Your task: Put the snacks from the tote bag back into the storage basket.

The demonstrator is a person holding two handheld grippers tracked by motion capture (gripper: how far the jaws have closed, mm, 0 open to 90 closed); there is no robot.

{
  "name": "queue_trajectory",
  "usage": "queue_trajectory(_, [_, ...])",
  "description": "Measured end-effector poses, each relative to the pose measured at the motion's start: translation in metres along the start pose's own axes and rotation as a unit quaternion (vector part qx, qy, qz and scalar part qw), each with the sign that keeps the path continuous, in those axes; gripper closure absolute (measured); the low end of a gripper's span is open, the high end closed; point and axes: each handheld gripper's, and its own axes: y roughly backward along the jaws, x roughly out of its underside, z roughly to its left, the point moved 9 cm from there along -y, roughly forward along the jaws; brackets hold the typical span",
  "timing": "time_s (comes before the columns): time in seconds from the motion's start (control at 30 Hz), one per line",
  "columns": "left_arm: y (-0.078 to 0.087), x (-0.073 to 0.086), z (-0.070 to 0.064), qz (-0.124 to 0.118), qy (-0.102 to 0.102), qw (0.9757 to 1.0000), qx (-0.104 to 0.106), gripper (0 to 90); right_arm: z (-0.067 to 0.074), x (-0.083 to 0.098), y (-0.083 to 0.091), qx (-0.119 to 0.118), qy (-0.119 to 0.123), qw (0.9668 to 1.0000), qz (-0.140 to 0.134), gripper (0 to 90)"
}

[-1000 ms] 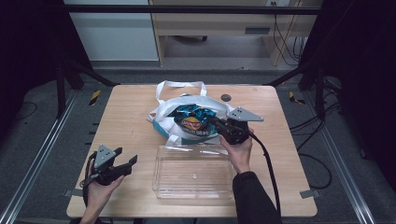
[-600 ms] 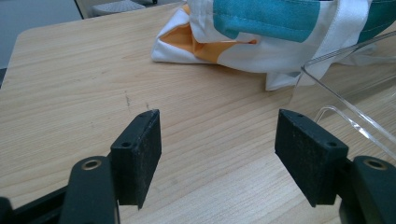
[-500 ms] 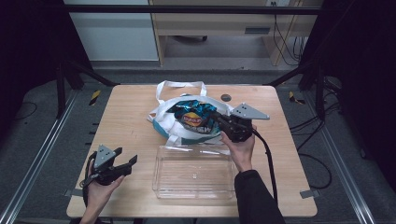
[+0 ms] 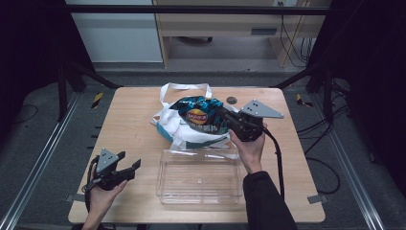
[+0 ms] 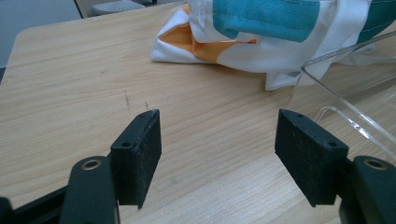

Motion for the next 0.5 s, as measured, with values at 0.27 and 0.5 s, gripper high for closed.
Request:
queue_trajectory(0.27, [0.0, 0.0, 0.0, 0.001, -0.001, 1.0, 0.0, 31.4, 0.011, -0.017, 0.004, -0.013, 0.013, 0.9997, -0.013, 90.0])
queue_trajectory(0.5, [0.0, 0.0, 0.0, 0.0, 0.0, 1.0, 0.0, 31.4, 0.025, -0.023, 0.011, -0.027, 0.021, 0.9993, -0.013, 90.0])
